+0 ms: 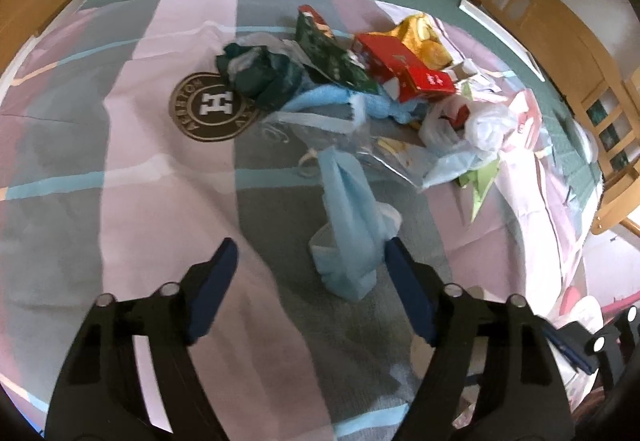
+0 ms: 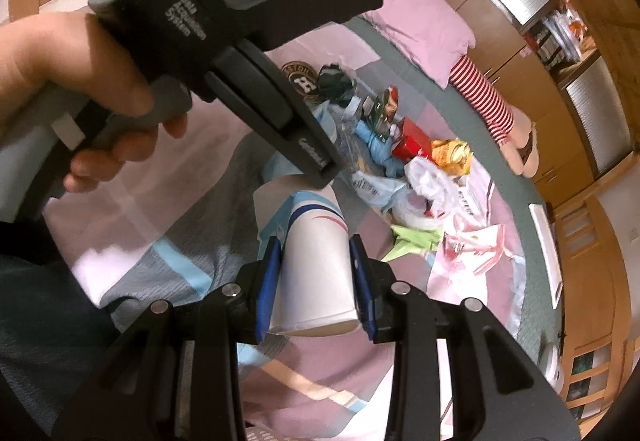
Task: Collect trash
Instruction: 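Carry the paper cup with the right tool while the left tool grasps the blue cloth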
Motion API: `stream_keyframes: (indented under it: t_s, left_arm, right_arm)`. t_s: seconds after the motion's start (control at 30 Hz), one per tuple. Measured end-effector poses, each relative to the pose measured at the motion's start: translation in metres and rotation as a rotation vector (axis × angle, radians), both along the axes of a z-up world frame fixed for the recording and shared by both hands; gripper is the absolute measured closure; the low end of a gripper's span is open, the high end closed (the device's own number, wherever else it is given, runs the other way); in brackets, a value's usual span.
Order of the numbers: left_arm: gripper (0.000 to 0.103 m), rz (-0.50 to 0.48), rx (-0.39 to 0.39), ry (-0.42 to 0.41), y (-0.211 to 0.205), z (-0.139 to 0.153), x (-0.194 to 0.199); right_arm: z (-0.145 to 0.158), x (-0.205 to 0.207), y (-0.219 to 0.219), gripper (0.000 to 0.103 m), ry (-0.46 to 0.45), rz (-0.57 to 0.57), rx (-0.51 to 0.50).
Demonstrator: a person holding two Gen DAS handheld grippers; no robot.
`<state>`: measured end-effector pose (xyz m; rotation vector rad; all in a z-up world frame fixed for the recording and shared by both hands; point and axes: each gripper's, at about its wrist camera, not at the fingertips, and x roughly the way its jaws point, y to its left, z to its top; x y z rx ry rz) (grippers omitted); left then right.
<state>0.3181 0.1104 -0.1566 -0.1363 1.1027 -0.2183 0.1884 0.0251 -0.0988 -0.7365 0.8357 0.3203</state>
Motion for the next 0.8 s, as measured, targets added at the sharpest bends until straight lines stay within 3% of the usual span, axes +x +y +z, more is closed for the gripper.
stream_keyframes:
  t_s: [0.3, 0.4, 0.47, 0.57, 0.8]
  left_arm:
    - [0.053, -0.008, 0.011, 0.012, -0.001, -0.006, 0.001]
    - [0.065, -0.012, 0.011, 0.017, 0.000, -0.009, 0.002]
    - [0.081, -0.012, 0.012, 0.020, 0.000, -0.011, 0.002]
    - [0.091, -0.002, 0.003, 0.032, 0.001, -0.014, 0.004]
    - [0.095, 0.018, -0.012, -0.018, 0.006, 0.003, -0.004]
  right_arm:
    - [-0.003, 0.001, -0.011, 0.068, 0.016, -0.036, 0.014]
    - [-0.004, 0.002, -0.018, 0.068, 0.025, -0.053, 0.031]
    - [-0.004, 0.003, -0.023, 0.068, 0.035, -0.068, 0.047]
    - [-0.004, 0.004, -0.030, 0.068, 0.040, -0.096, 0.067]
    - [0.003, 0.007, -0.048, 0.068, 0.054, -0.158, 0.146]
